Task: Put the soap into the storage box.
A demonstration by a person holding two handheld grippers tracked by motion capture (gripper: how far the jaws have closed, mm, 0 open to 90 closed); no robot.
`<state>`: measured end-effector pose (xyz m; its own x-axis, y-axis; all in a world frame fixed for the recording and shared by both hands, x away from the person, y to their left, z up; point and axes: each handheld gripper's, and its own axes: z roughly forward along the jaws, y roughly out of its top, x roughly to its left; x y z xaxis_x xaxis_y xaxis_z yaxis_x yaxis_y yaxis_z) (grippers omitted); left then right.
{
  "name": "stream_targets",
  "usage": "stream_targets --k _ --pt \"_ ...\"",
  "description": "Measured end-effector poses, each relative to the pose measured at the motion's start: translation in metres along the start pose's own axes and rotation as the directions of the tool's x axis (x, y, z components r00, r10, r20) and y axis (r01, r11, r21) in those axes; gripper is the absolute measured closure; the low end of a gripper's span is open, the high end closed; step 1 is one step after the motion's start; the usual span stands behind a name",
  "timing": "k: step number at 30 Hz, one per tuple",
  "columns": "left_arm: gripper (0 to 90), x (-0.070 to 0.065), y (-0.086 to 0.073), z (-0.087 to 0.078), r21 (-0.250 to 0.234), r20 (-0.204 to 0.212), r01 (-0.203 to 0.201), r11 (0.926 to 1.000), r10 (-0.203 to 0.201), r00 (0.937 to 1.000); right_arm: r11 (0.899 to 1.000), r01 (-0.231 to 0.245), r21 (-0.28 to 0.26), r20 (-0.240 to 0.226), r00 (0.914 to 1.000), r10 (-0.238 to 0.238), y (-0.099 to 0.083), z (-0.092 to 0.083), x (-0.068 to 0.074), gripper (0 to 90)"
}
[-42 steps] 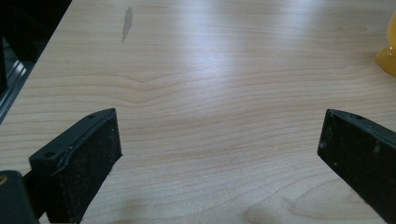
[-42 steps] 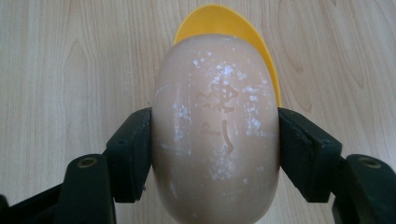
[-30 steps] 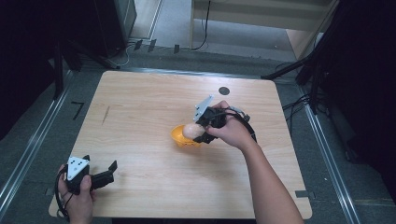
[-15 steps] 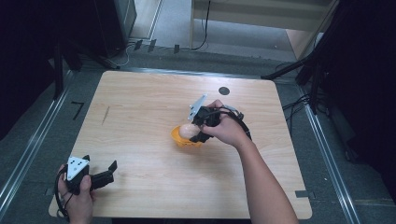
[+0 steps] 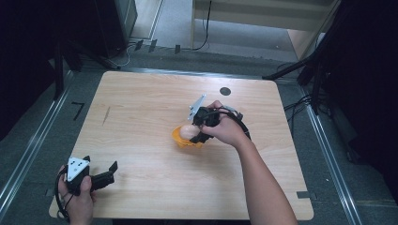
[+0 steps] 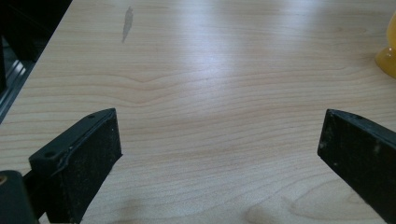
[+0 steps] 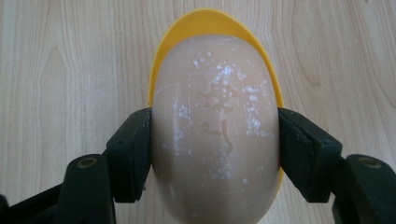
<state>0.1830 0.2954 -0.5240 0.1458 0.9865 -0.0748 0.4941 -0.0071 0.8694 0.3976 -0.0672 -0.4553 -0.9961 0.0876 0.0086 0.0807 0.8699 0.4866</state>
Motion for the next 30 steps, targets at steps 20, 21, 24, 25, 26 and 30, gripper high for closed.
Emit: stream_targets --k 20,21,24,25,26,30 --pt "0.0 0.0000 0.0000 0.0000 0.000 0.000 0.002 1.0000 -0.002 1.0000 1.000 -0.006 0.003 -0.011 0.9999 0.006 0.0018 0.0053 -0.0030 33.3" --pt "0.0 0.0000 0.0000 0.0001 0.000 0.000 0.003 1.0000 -0.003 1.0000 1.000 -0.007 0.004 -0.010 0.9999 0.007 0.0019 0.0054 -0.0030 33.3" --pt "0.0 0.0000 0.0000 0.0001 0.000 0.000 0.003 1.0000 -0.003 1.0000 1.000 -0.008 0.004 -0.008 0.9999 0.008 0.0020 0.0058 -0.0028 33.3" --pt "0.0 0.0000 0.0000 0.0001 0.000 0.000 0.003 1.0000 -0.003 1.0000 1.000 -0.004 -0.001 -0.010 0.9999 0.004 0.0022 0.0059 -0.0031 33.3" --pt "0.0 0.0001 0.0000 0.0001 0.000 0.000 0.003 1.0000 -0.003 1.0000 1.000 -0.006 -0.003 -0.012 0.9999 0.006 0.0024 0.0060 -0.0030 33.3" --pt "0.0 0.0001 0.0000 0.0001 0.000 -0.001 0.004 1.0000 -0.004 1.0000 1.000 -0.010 -0.011 -0.017 0.9998 0.010 0.0033 0.0059 -0.0031 33.3"
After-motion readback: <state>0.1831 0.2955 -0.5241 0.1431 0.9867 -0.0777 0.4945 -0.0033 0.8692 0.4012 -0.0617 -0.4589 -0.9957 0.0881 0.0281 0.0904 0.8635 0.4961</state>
